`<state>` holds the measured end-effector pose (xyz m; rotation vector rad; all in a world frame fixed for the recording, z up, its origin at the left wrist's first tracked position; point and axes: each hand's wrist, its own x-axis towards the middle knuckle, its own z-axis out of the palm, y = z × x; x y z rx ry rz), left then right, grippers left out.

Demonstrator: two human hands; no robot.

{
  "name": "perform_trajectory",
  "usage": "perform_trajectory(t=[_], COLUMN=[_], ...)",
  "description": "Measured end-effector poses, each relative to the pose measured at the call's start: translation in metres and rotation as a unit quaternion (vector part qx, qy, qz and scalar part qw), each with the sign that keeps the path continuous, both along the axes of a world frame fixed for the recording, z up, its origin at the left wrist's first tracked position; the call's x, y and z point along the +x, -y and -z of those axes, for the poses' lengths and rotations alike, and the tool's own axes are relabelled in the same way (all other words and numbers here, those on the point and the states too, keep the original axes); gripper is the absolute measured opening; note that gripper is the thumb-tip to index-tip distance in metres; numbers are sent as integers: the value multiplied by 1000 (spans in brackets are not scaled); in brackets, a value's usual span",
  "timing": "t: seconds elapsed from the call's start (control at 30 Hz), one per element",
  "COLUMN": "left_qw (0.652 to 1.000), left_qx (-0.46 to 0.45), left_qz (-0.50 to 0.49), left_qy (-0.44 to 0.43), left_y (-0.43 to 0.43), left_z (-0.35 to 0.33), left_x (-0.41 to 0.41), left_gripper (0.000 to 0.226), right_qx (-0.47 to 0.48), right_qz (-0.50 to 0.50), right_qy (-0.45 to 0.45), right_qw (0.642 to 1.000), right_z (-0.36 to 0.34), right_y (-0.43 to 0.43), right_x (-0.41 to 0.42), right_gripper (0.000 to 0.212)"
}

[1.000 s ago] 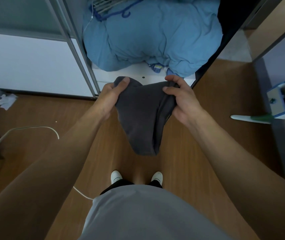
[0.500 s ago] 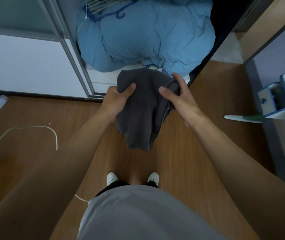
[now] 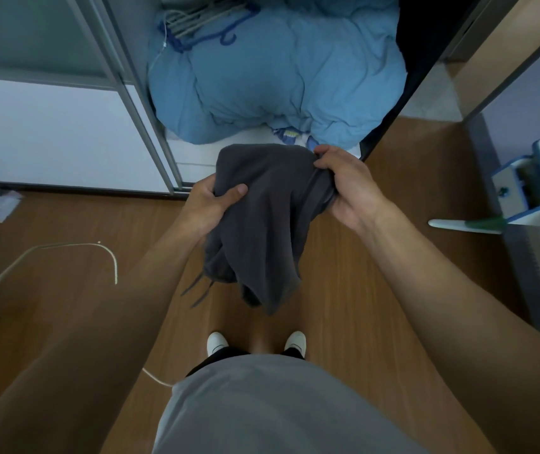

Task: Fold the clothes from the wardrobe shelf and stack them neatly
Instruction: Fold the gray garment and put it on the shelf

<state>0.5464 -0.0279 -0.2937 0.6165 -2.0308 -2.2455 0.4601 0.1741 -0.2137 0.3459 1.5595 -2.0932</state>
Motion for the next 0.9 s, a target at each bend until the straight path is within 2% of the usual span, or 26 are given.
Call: perform_trajectory(t=[0.1, 0.2, 0.27, 0.37, 0.47, 0.5, 0.57, 0.63, 0.77, 0.83, 0.9], left_qw=[999, 999, 998, 995, 990, 989, 986, 986, 986, 983, 980], left_qx=[33, 27, 26, 63, 105, 115, 127, 126, 135, 147, 161], left_qz=[-33, -39, -45, -70, -87, -90, -94, -92, -91, -100, -109], left_qy=[-7, -18, -24, -28, -32, -37, -48, -49, -38, -34, -33], left_y=[-9, -16, -21, -26, -25, -24, -23, -20, -11, -9, -12], left_z=[0, -5, -9, -16, -23, -25, -27, -28, -26, -25, -27], left_x=[-5, -9, -14, -23, -30, -32, -34, -34, -29, -28, -28], left_gripper=[9, 12, 12, 15, 18, 19, 20, 24, 33, 36, 35], right_qx=[34, 205, 266, 262, 220, 216, 206, 194, 201, 246, 280], right_qz=[-15, -37, -26, 9, -22, -52, -103, -94, -17, 6, 27], right_qy=[-22, -92, -121, -135, -82, -58, -36, -55, -132, -169, -209], right_qw=[999, 974, 956, 956, 972, 973, 973, 975, 970, 954, 936], right_z=[-1, -1, -1, 1, 6, 8, 14, 17, 12, 10, 11], right_y=[-4, -15, -21, -27, -30, -29, -26, -20, -13, -12, -12], right_x=[-2, -8, -13, -16, -11, -7, 0, 3, -9, -14, -17], right_gripper=[25, 33, 35, 46, 70, 66, 38, 22, 25, 18, 25])
